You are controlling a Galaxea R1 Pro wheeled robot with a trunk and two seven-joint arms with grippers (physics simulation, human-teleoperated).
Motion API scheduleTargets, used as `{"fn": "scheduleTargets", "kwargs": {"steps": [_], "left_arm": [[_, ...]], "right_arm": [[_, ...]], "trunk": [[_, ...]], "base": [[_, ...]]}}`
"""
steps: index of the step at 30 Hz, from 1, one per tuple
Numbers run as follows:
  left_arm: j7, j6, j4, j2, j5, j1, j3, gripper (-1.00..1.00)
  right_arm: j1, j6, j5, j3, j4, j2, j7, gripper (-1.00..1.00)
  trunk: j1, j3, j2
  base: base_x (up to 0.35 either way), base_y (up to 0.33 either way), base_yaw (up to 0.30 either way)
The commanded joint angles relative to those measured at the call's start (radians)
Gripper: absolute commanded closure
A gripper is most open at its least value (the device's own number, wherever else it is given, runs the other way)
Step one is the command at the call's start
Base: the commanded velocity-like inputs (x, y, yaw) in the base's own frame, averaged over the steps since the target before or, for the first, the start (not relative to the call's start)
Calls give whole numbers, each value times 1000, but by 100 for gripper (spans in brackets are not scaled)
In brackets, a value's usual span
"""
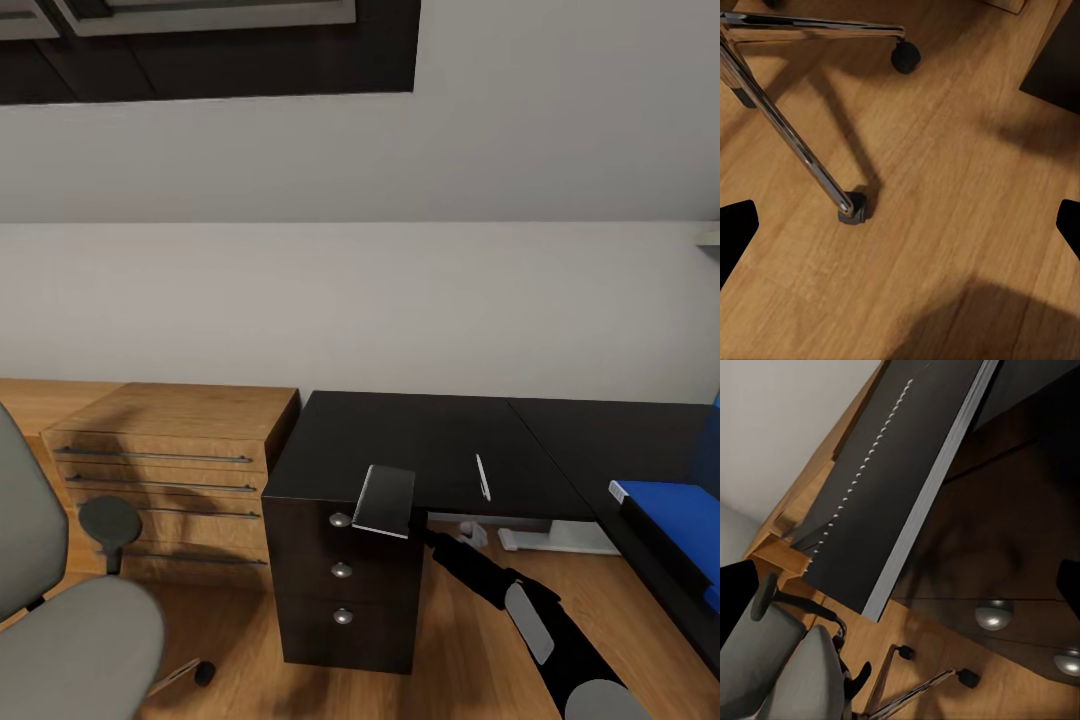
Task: In the bedroom, organize the workspace by keeping the computer under the desk, ensuring the monitor is on the desk, placing the keyboard on the desk next to the monitor, placing the mouse on the desk next to the keyboard, moving the folder from the swivel chair onto the desk next to the mouse, stacking the notebook on top of the folder with the pen on top of the notebook, and positioning the swivel chair next to the desk.
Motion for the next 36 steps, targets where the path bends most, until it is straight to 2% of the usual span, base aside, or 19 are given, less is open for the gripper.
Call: {"fn": "scheduleTargets", "kwargs": {"steps": [1, 36], "left_arm": [[3, -2, 0, 0, -5, -1, 3, -100], [1, -4, 0, 0, -6, 0, 2, -100]], "right_arm": [[0, 9, -8, -1, 0, 0, 2, -100], [-1, 9, -10, -1, 0, 1, 1, -100]], "trunk": [[0, -1, 0], [0, -1, 0]], "base": [[0, 0, 0], [0, 23, 0]]}}
